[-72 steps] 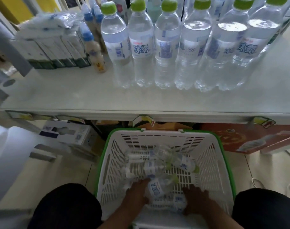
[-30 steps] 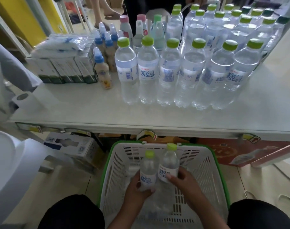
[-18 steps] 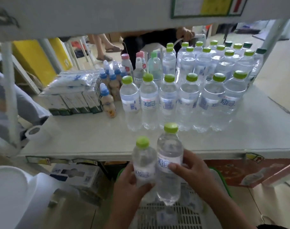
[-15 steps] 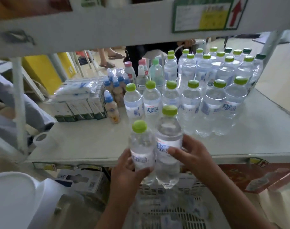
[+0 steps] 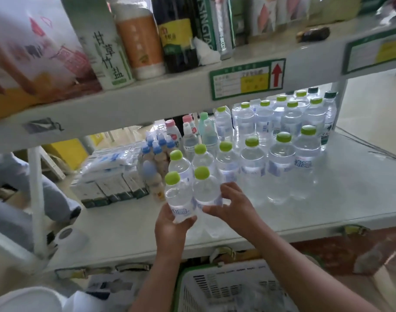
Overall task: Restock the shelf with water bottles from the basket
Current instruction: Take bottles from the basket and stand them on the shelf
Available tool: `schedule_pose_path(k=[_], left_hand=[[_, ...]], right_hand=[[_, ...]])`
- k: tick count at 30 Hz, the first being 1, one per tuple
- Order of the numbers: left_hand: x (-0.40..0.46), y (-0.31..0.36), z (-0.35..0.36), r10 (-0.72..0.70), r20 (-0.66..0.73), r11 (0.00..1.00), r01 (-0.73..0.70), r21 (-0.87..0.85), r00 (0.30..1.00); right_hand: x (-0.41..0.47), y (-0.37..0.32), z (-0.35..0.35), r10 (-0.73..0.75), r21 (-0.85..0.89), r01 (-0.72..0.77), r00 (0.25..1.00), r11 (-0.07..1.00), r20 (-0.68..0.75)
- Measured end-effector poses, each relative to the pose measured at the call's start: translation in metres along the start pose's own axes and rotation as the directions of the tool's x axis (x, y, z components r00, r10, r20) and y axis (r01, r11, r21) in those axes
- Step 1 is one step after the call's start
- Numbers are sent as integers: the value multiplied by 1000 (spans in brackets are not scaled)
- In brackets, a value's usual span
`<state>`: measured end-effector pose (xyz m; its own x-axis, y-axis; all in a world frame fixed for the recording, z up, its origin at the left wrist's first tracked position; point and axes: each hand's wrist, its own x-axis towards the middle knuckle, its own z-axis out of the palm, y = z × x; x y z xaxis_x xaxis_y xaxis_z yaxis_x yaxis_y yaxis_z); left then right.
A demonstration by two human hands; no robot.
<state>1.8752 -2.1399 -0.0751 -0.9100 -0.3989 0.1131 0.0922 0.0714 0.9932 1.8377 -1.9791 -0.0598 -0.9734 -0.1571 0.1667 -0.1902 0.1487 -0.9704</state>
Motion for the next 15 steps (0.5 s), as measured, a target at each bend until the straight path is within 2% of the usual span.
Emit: schedule_pose_path(k=[4,7,15], left_hand=[[8,-10,-3,-31,34,999,29,33,999],[12,-16,-1,-32,8,995,31,99,999],[11,-20,-2,17,-20,977,-13,215,1000]], right_hand=[[9,7,2,14,-40,-16,999,999,-37],[13,13,2,15,-66,-18,998,998,-57],[16,17,1,-42,-166,39,999,985,-16]])
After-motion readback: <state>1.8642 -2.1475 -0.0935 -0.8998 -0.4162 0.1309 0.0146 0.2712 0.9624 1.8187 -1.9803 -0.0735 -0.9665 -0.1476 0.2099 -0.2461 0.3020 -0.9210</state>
